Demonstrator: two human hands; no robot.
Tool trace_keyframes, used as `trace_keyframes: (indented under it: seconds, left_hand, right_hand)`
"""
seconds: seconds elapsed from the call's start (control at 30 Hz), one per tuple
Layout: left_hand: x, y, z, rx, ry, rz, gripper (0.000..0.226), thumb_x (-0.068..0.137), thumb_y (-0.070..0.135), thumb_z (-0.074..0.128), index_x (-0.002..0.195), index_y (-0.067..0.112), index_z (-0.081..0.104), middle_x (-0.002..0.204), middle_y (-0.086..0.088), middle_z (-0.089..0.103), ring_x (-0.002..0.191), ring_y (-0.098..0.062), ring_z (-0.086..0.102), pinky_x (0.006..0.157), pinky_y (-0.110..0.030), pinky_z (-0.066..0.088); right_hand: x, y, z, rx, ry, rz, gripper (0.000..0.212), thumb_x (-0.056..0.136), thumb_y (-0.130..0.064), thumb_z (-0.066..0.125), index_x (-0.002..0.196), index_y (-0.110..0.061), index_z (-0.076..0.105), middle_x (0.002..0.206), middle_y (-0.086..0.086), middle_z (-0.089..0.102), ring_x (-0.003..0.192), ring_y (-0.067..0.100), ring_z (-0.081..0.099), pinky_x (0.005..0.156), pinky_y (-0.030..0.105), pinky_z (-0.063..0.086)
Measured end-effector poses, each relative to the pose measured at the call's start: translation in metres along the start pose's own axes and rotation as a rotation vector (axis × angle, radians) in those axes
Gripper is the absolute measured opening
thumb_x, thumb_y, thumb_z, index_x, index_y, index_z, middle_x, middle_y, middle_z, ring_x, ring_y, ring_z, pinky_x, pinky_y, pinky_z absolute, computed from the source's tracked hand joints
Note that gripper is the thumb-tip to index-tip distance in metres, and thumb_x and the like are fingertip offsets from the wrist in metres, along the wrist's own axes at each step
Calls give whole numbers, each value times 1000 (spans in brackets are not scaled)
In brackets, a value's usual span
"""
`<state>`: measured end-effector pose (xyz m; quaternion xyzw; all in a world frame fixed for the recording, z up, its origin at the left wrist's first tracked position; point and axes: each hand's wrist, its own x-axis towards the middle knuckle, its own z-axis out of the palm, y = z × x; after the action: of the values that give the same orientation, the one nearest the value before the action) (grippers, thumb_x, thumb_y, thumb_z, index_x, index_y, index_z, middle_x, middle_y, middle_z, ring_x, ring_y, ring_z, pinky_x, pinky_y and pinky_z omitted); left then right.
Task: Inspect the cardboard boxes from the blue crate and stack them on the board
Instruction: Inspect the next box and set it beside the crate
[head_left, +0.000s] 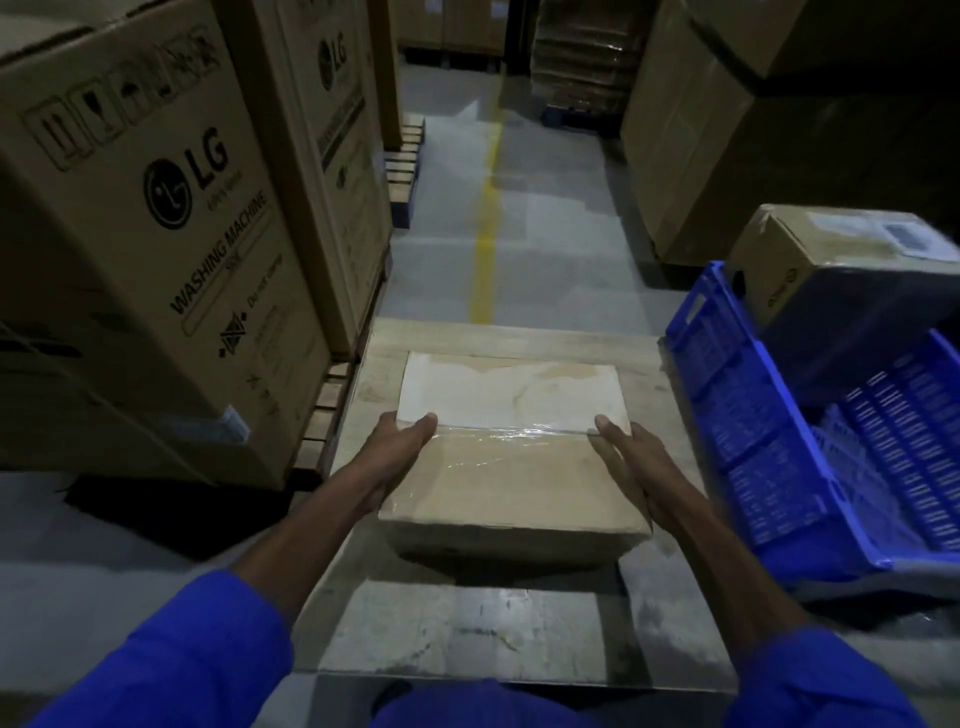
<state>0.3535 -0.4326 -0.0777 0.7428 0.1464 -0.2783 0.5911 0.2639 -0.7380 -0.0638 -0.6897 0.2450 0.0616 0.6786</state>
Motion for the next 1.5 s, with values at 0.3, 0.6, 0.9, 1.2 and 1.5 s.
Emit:
trace_keyframes:
  seconds: [0.3,0.6,0.9,1.2,1.5]
  left_hand:
    - [15,-6,3,170,153,50,56,86,54,75,123,14,58,121,-9,68,103,-27,66,91,-44,57]
    - [15,-15,2,175,188,113,55,84,57,75,121,17,67,111,-3,72,97,-24,69,89,-43,59]
    - [16,-16,3,244,208,152,51,88,56,73,121,17,68,110,-2,71,98,-24,67,77,-34,53]
    - [4,-10,2,223,125,155,81,72,75,64,135,24,58,122,-1,68,105,-24,65,94,-46,56]
    - [1,11,-14,-226,77,274,101,74,98,39,151,32,44,145,-5,59,126,-28,61,104,-57,50]
  right_hand:
    - [13,9,1,-133,76,-1,31,94,-35,75,117,-23,60,111,-1,70,95,13,68,68,25,53]
    - [23,18,-4,-144,79,32,61,90,-41,78,139,-15,53,126,7,66,109,24,67,75,31,55]
    - [24,21,-4,-196,105,37,77,85,-49,80,146,-14,48,130,7,63,108,21,65,76,33,55]
    - [17,20,-2,-136,99,17,66,89,-45,77,140,-12,52,124,5,67,103,19,68,72,30,55]
    - [-3,-20,3,191,257,-135,53,100,-71,41,104,-29,74,106,-3,79,107,23,70,94,48,54]
